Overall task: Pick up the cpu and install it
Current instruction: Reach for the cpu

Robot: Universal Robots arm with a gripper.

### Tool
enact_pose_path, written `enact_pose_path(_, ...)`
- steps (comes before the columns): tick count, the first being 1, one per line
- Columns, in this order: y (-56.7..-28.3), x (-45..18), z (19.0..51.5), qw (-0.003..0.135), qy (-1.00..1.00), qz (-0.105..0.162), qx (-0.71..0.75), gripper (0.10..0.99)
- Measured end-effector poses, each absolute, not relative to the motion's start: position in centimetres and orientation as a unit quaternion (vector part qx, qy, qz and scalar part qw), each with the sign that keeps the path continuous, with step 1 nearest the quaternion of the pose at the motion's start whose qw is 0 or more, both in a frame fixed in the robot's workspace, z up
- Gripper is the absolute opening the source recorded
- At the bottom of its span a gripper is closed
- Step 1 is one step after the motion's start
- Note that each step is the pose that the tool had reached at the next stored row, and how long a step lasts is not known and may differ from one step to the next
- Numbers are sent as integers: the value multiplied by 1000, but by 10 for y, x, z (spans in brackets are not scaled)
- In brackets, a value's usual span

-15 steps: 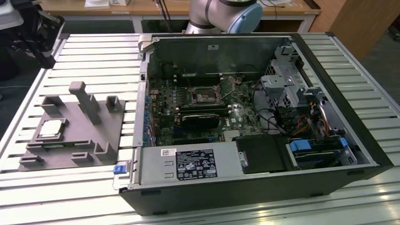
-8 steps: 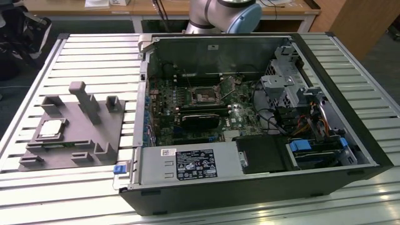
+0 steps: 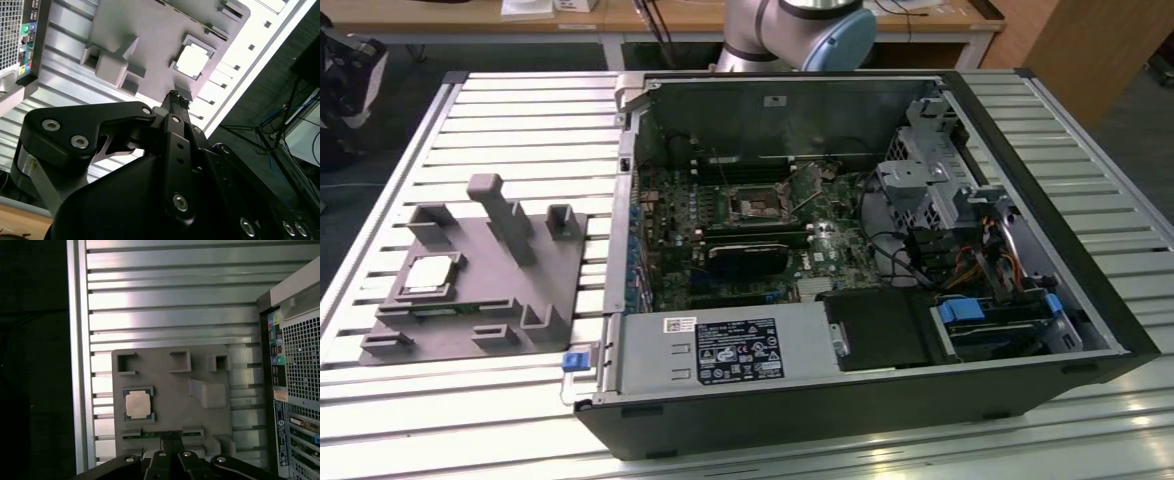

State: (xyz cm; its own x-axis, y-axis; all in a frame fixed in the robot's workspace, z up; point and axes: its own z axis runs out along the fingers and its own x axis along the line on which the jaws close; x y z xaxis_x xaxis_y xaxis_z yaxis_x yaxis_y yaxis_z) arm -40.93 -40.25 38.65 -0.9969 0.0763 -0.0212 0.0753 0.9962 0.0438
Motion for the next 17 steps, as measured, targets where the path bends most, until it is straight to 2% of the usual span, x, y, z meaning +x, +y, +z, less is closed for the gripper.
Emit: enact_pose_path(17,-403,-450,384,11,999,21,38,106)
